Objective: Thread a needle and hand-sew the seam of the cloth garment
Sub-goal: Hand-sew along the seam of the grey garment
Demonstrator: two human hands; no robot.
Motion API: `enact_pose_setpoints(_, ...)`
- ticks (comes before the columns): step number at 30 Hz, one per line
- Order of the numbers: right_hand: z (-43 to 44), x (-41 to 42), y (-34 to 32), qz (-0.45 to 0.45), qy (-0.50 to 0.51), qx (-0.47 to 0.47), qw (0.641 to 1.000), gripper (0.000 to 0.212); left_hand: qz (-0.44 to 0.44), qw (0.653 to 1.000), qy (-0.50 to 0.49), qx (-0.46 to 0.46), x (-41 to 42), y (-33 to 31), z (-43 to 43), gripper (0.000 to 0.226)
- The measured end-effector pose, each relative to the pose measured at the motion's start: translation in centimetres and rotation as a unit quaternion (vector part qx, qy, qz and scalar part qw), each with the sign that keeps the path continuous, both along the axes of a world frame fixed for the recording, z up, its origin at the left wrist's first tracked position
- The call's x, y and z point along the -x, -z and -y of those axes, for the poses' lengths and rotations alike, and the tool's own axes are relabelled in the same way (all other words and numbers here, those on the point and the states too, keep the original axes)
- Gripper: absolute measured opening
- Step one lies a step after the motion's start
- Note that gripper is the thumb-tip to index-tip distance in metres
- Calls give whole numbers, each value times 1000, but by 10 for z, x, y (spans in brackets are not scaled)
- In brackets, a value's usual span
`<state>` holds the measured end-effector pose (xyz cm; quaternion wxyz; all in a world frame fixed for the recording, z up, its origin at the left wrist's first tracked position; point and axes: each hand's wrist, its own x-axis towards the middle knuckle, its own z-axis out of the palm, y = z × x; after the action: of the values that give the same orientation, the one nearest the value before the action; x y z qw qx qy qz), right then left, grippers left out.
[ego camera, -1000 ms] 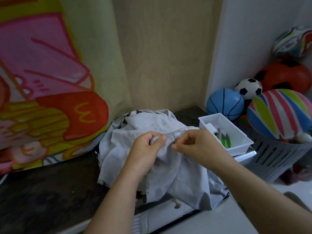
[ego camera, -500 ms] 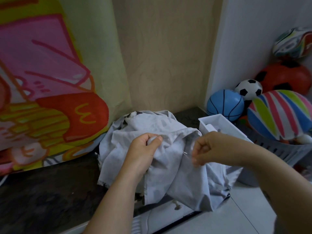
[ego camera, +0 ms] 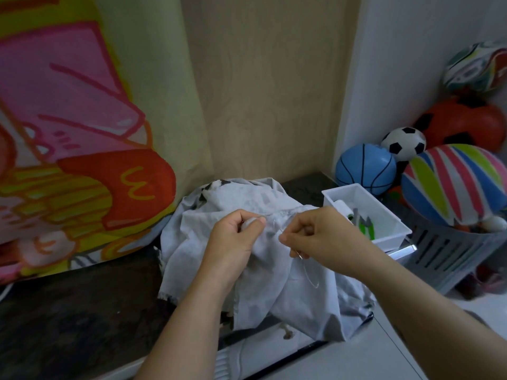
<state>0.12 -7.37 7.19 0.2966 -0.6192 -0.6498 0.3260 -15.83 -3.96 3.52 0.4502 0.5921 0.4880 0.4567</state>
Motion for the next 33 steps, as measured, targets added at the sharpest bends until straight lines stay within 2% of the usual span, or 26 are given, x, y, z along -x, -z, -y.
enact_pose_setpoints(11, 0, 3, 1, 4, -6, 0, 1000, 12, 23, 1000, 2, -5, 0, 0, -1, 26)
enact_pose_setpoints(22, -1, 1, 2, 4, -2, 4, 1000, 11, 11, 1000, 11, -13, -2, 0, -1, 21)
enact_pose_setpoints(27, -1, 1, 2, 1, -4, 7, 1000, 10, 19, 1000, 10, -15, -2, 1, -1, 26)
enact_pose_setpoints(33, -2, 2, 3, 2, 2, 17, 1000, 10, 7, 999, 14, -30, -1, 1, 0, 18)
